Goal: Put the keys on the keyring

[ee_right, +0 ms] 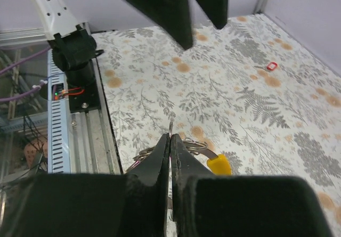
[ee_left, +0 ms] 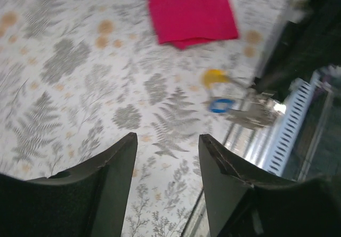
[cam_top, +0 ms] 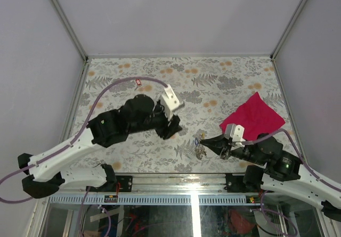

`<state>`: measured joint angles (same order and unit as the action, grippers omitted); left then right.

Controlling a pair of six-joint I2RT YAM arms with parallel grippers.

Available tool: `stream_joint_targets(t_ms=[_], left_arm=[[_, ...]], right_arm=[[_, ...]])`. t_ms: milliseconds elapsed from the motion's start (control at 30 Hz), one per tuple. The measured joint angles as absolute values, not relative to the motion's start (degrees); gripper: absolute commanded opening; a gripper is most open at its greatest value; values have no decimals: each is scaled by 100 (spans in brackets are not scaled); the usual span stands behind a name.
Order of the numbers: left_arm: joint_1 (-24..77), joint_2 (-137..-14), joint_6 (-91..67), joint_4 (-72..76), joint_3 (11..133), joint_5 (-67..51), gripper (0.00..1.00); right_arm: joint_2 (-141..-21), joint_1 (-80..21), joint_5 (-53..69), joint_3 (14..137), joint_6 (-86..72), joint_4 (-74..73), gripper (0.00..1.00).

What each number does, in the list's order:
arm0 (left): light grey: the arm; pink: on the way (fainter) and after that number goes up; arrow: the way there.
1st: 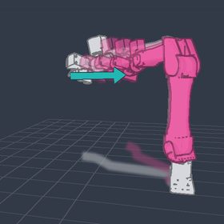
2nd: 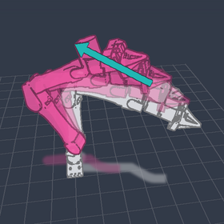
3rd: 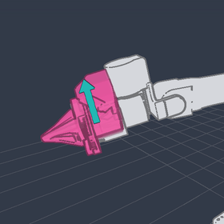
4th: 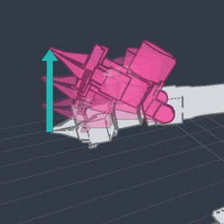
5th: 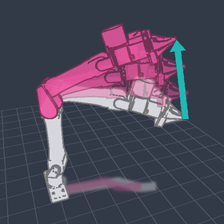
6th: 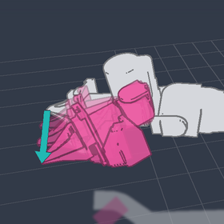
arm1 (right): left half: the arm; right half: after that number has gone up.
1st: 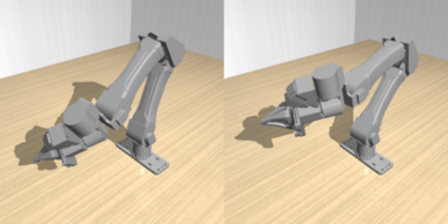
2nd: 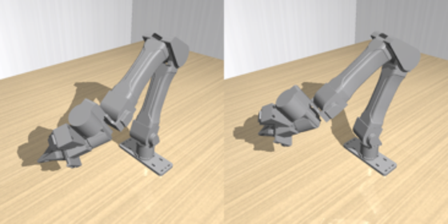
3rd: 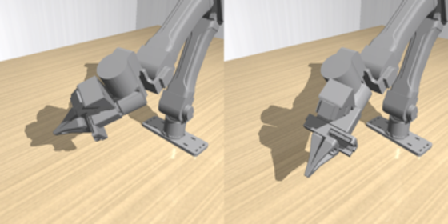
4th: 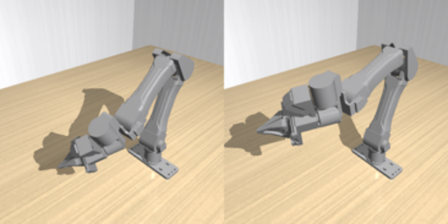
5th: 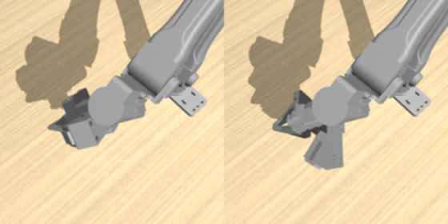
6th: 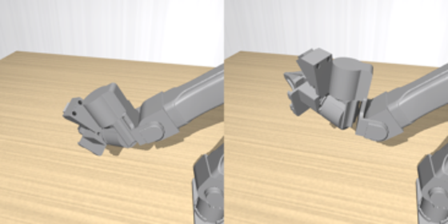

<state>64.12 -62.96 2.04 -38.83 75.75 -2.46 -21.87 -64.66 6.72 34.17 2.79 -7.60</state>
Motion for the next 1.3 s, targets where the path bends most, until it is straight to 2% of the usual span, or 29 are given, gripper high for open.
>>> stream_joint_targets(t_ms=[167,567,867,1300], left_arm=[[4829,-6554,-134,-3522,7212,-375,56],[2152,-8217,-961,-2517,7100,38,55],[1535,-10049,-1326,-1938,7321,502,51],[1074,-12119,-1420,-1468,9129,965,47]], right_arm=[[-2174,-6471,268,3629,176,-1232,0],[-2805,-6473,-187,4211,-198,-2034,0],[-3048,-6473,-99,4226,-222,-2119,0],[-3146,-6473,-27,4209,-401,-1975,0]])
